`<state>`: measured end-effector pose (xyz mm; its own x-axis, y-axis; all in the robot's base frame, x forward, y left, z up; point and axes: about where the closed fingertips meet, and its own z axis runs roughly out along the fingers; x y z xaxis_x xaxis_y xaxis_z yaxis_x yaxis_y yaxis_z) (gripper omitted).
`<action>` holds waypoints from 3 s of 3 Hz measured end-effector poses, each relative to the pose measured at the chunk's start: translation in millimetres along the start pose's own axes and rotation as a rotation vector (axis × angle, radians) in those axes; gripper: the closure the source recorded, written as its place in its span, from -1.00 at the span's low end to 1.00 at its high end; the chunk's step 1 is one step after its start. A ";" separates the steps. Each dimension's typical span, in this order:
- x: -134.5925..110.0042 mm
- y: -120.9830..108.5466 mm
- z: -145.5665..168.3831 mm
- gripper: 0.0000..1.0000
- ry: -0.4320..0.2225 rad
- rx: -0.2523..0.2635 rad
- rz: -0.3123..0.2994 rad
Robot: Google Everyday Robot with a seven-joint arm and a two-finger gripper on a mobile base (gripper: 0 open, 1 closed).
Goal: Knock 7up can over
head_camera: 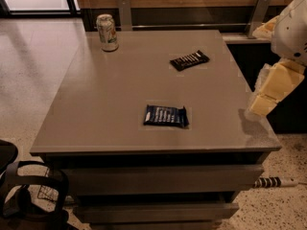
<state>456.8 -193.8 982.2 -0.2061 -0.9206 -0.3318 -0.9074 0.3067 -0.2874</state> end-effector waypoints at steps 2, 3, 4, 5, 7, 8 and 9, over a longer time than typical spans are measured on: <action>-58.7 7.9 50.9 -1.00 -0.354 -0.021 0.197; -99.3 -21.0 62.0 -1.00 -0.591 0.049 0.282; -111.4 -65.9 58.5 -1.00 -0.687 0.193 0.318; -112.1 -80.6 50.5 -1.00 -0.702 0.256 0.333; -123.2 -97.6 57.6 -1.00 -0.731 0.265 0.342; -149.5 -140.1 76.4 -1.00 -0.791 0.296 0.366; -174.9 -176.3 91.9 -1.00 -0.815 0.341 0.392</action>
Offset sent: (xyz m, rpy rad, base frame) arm 0.1123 0.1065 0.0095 0.8458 -0.3599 -0.2066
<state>686.5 -64.6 1008.2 -0.0377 -0.3273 -0.9442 -0.6470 0.7281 -0.2266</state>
